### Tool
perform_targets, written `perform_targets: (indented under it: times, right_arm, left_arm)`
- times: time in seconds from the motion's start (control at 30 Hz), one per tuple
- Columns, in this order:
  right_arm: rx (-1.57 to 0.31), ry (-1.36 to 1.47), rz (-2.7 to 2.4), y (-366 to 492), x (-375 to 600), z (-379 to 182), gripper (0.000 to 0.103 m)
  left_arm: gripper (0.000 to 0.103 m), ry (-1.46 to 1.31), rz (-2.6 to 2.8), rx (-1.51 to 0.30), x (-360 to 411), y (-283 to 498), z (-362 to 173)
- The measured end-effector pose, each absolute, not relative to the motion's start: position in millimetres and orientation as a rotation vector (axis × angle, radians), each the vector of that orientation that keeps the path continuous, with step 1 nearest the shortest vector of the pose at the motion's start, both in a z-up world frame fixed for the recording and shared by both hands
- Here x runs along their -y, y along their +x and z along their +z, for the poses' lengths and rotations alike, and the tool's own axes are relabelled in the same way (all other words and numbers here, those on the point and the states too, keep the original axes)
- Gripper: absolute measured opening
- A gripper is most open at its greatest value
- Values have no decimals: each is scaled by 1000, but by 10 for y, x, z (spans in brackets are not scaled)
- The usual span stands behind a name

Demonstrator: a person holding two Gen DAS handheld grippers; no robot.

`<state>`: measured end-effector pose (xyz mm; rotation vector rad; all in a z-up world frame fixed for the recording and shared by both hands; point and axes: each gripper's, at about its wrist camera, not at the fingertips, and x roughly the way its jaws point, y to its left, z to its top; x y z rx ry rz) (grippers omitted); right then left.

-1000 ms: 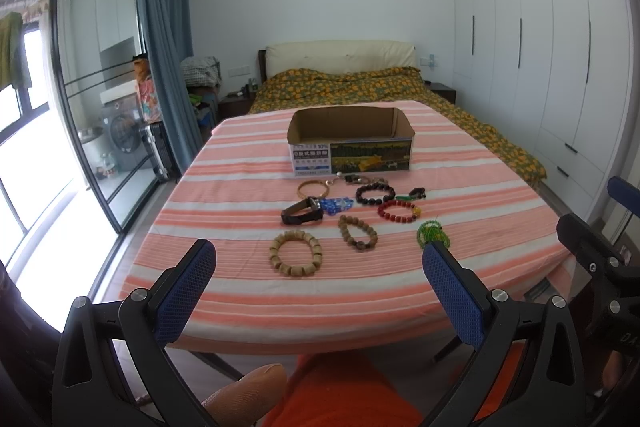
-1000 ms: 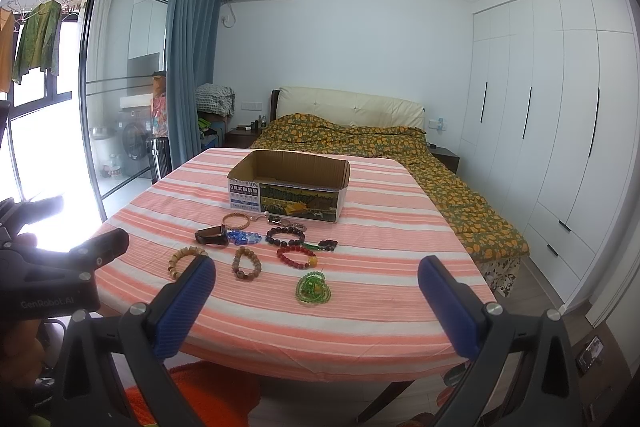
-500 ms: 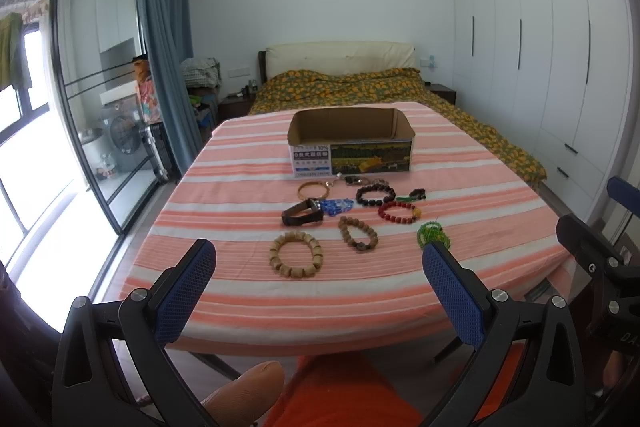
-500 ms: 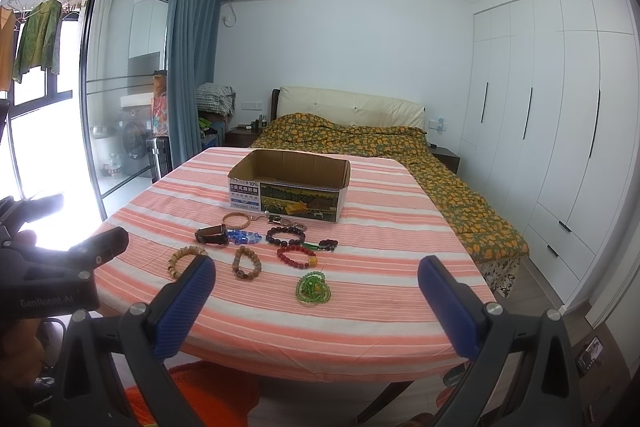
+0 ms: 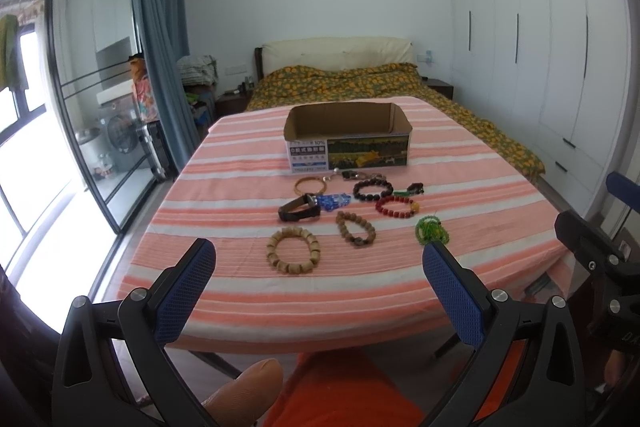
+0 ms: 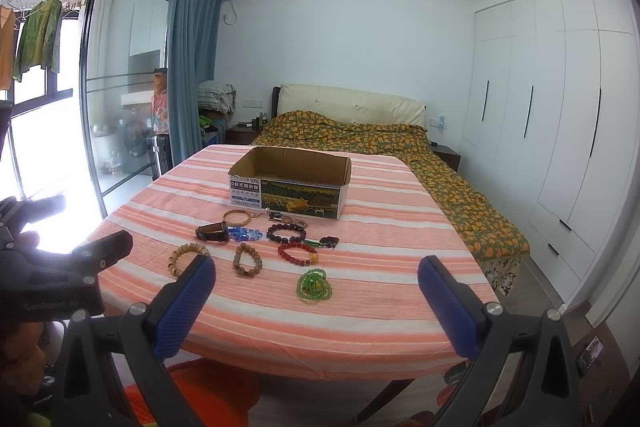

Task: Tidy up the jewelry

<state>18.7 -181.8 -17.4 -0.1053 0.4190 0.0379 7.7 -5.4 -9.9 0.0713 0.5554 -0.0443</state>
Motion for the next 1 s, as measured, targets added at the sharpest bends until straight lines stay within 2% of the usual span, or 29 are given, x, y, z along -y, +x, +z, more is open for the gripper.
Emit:
perform_targets:
  times: [0.43,1.0]
  right_arm:
    - [-423,-109,36,224,1848,-179,103]
    - [-508,-135,53,674,1716,-356,103]
  left_arm:
    - [103,44,-70,-596,5,127,-145]
    - [103,23,-64,-681,-204,465,-390]
